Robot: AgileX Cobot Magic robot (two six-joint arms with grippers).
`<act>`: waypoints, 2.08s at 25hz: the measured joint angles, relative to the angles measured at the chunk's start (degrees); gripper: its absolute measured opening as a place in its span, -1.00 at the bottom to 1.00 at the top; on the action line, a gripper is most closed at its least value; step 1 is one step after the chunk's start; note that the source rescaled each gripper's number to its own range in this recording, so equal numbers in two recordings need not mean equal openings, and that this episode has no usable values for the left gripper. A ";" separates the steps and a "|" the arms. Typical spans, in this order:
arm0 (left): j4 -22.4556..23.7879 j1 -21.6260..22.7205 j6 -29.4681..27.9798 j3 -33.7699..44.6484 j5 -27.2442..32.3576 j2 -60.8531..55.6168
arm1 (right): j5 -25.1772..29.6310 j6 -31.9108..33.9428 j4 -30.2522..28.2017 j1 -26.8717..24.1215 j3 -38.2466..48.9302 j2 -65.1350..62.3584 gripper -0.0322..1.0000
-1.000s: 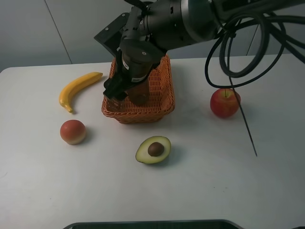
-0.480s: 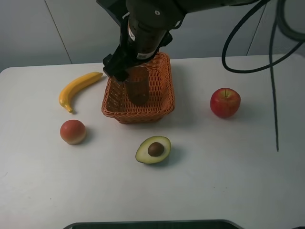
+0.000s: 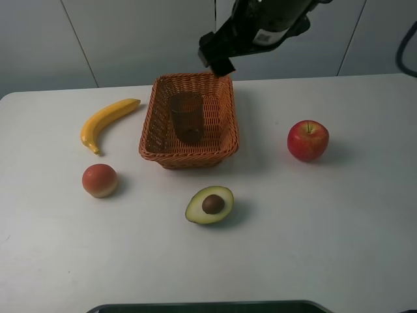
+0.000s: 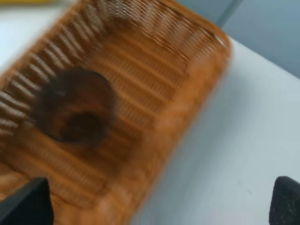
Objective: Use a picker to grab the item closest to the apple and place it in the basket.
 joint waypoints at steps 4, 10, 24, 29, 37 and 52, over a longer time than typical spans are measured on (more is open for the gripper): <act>0.00 0.00 0.00 0.00 0.00 0.00 | 4.10 -1.85 1.41 -5.43 4.81 -6.14 1.00; 0.00 0.00 0.00 0.00 0.00 0.00 | 8.70 -4.56 5.29 -13.80 11.05 -16.19 1.00; 0.00 0.00 0.00 0.00 0.00 0.00 | 14.65 -10.95 13.35 -27.51 24.44 -40.55 1.00; 0.00 0.00 0.00 0.00 0.00 0.00 | 16.28 -14.63 15.02 -27.51 27.00 -50.13 1.00; 0.00 0.00 0.00 0.00 0.00 0.00 | 17.82 -20.22 18.27 -27.51 33.03 -64.26 1.00; 0.00 -0.09 0.00 0.00 0.00 0.00 | 17.95 -26.19 26.76 -27.51 44.20 -84.61 1.00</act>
